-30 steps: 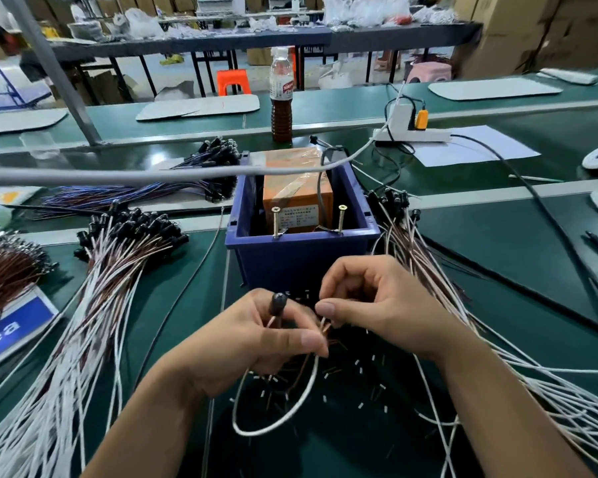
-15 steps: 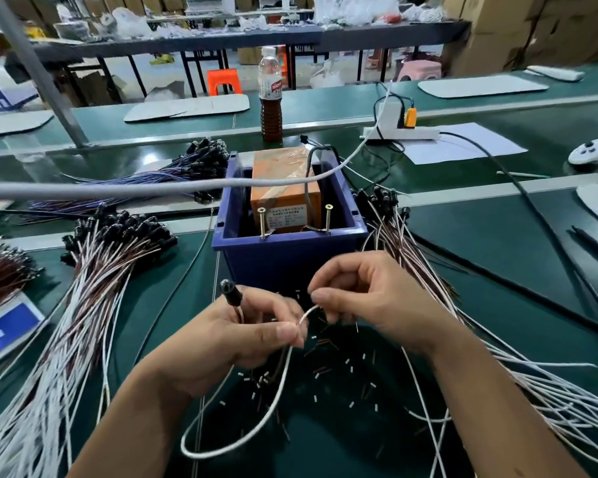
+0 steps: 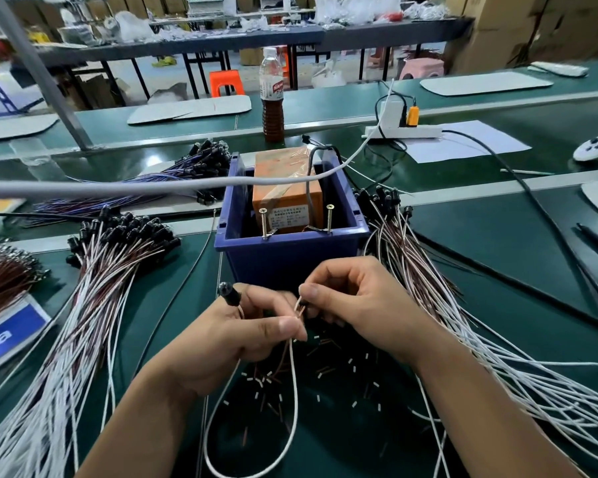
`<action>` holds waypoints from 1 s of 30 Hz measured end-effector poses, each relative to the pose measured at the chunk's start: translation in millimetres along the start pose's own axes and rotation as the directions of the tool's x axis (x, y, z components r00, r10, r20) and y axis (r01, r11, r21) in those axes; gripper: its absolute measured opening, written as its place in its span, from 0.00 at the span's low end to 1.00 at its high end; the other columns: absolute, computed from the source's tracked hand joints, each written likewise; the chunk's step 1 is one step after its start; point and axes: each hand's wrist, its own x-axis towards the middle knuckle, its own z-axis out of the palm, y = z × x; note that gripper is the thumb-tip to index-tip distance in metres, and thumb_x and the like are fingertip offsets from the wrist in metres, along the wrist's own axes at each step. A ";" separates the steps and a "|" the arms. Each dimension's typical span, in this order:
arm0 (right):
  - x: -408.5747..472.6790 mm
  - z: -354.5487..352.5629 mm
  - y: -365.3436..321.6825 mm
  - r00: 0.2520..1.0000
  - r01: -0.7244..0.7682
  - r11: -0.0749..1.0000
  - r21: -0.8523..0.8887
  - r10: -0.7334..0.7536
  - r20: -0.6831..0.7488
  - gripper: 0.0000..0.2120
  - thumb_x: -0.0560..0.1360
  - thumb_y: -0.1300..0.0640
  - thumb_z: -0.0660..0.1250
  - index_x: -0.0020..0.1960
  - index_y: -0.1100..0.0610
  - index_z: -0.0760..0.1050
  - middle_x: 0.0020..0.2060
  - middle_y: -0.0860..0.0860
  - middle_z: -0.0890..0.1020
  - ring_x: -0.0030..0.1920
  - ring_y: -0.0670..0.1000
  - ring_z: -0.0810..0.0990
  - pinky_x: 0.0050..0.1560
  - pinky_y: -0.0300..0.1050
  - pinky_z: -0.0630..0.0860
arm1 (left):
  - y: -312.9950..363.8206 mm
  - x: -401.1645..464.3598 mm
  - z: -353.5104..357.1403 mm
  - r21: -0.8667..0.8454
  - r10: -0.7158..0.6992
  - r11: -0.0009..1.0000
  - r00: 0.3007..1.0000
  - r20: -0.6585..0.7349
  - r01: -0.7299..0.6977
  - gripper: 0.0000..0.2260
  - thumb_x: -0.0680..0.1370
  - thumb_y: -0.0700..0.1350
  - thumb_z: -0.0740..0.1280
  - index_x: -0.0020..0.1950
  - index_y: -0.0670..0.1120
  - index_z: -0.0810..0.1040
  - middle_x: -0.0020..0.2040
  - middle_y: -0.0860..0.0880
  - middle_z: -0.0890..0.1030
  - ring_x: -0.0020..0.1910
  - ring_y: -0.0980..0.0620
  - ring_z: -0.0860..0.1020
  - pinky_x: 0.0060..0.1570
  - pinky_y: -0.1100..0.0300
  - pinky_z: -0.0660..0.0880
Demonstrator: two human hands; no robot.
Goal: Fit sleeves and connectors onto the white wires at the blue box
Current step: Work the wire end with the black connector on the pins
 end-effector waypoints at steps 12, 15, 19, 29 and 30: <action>-0.2 5.5 2.0 0.998 0.056 0.998 0.025 -0.056 -0.011 0.07 0.81 0.57 0.72 0.44 0.53 0.84 0.35 0.49 0.83 0.34 0.44 0.78 0.36 0.35 0.74 | -4.0 4.5 4.5 -0.059 0.060 0.996 0.995 -0.080 -0.064 0.08 0.71 0.45 0.75 0.39 0.39 0.85 0.36 0.47 0.74 0.27 0.58 0.64 0.26 0.68 0.59; 0.7 9.5 3.0 0.996 0.046 0.996 0.074 -0.040 -0.081 0.08 0.81 0.58 0.71 0.43 0.55 0.84 0.33 0.50 0.82 0.33 0.46 0.76 0.34 0.37 0.73 | -3.9 4.7 5.0 -0.069 0.096 0.992 0.992 -0.085 -0.102 0.10 0.70 0.45 0.78 0.39 0.39 0.85 0.37 0.45 0.72 0.28 0.59 0.65 0.25 0.70 0.60; 2.4 2.3 3.2 0.965 -0.007 0.983 0.185 0.055 -0.257 0.06 0.80 0.59 0.73 0.44 0.57 0.83 0.33 0.52 0.81 0.31 0.48 0.74 0.30 0.38 0.72 | -4.1 4.5 2.6 -0.118 0.186 0.972 0.974 -0.126 -0.201 0.15 0.70 0.50 0.81 0.40 0.38 0.84 0.38 0.44 0.68 0.28 0.58 0.63 0.26 0.69 0.60; -1.4 25.3 2.3 0.981 -0.122 0.960 0.251 0.079 0.177 0.06 0.81 0.55 0.71 0.52 0.57 0.81 0.42 0.57 0.86 0.39 0.52 0.84 0.40 0.43 0.81 | -8.2 11.3 6.3 0.081 0.331 0.940 0.829 -0.450 -0.332 0.17 0.70 0.56 0.79 0.43 0.43 0.86 0.36 0.48 0.81 0.31 0.55 0.77 0.30 0.66 0.72; -2.0 23.9 1.4 0.982 -0.111 0.960 0.258 0.065 0.177 0.03 0.81 0.57 0.72 0.51 0.57 0.82 0.42 0.58 0.86 0.39 0.53 0.84 0.41 0.44 0.81 | -7.5 10.8 6.3 0.070 0.324 0.941 0.826 -0.460 -0.330 0.18 0.70 0.56 0.80 0.43 0.42 0.86 0.36 0.47 0.81 0.32 0.54 0.79 0.32 0.66 0.74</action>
